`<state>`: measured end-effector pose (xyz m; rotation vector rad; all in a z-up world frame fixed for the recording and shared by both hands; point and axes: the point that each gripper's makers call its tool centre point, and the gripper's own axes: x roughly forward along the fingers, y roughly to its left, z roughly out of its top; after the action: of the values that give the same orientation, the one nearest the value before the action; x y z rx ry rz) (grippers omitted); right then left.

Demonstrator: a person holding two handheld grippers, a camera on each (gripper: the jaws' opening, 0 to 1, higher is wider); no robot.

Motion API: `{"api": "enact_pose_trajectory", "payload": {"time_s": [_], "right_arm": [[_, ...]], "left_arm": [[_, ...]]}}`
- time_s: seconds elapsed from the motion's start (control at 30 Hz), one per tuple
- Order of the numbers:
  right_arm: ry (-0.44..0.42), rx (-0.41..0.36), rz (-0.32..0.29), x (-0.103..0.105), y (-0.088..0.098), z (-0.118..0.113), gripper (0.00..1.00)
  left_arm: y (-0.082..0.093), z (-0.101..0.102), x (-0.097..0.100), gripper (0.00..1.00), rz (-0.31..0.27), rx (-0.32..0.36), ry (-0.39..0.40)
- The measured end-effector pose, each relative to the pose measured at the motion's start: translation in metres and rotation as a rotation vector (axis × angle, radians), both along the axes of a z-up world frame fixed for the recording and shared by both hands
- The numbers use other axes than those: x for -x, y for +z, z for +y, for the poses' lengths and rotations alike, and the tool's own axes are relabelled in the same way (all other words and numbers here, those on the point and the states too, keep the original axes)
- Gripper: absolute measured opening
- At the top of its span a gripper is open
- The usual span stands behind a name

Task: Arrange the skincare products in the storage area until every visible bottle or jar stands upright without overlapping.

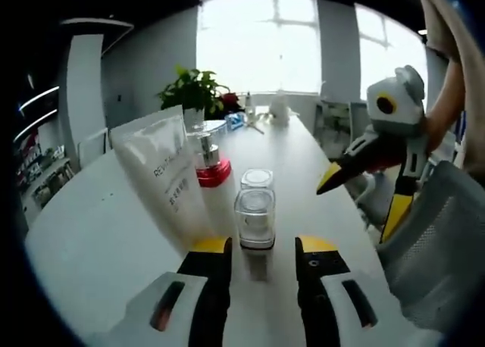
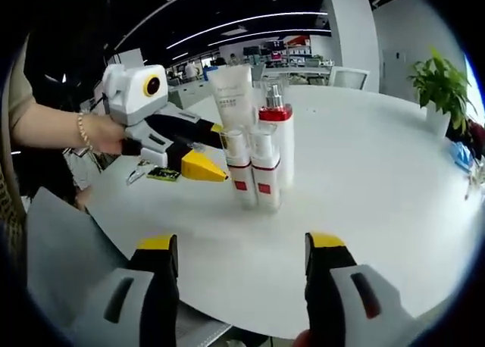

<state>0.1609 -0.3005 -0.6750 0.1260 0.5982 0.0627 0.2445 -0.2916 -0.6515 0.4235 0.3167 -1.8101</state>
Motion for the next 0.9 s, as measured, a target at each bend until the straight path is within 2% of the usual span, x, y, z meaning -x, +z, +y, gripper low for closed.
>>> {"api": "enact_pose_trajectory", "payload": {"time_s": [0.27, 0.43, 0.63, 0.73, 0.9], "right_arm": [[0.029, 0.01, -0.025, -0.005, 0.01, 0.008, 0.69], [0.05, 0.016, -0.043, -0.01, 0.016, 0.013, 0.69], [0.068, 0.012, -0.054, -0.012, 0.019, 0.021, 0.7], [0.077, 0.006, -0.051, -0.011, 0.018, 0.026, 0.7], [0.091, 0.004, -0.055, -0.013, 0.021, 0.032, 0.7]], "left_arm": [[0.007, 0.029, 0.001, 0.45, 0.017, -0.028, 0.086], [0.007, 0.053, 0.0, 0.56, 0.059, -0.063, 0.186], [0.002, 0.084, 0.001, 0.67, 0.122, -0.147, 0.294], [0.004, 0.097, 0.0, 0.72, 0.126, -0.15, 0.335], [0.007, 0.121, 0.0, 0.81, 0.175, -0.155, 0.429]]}}
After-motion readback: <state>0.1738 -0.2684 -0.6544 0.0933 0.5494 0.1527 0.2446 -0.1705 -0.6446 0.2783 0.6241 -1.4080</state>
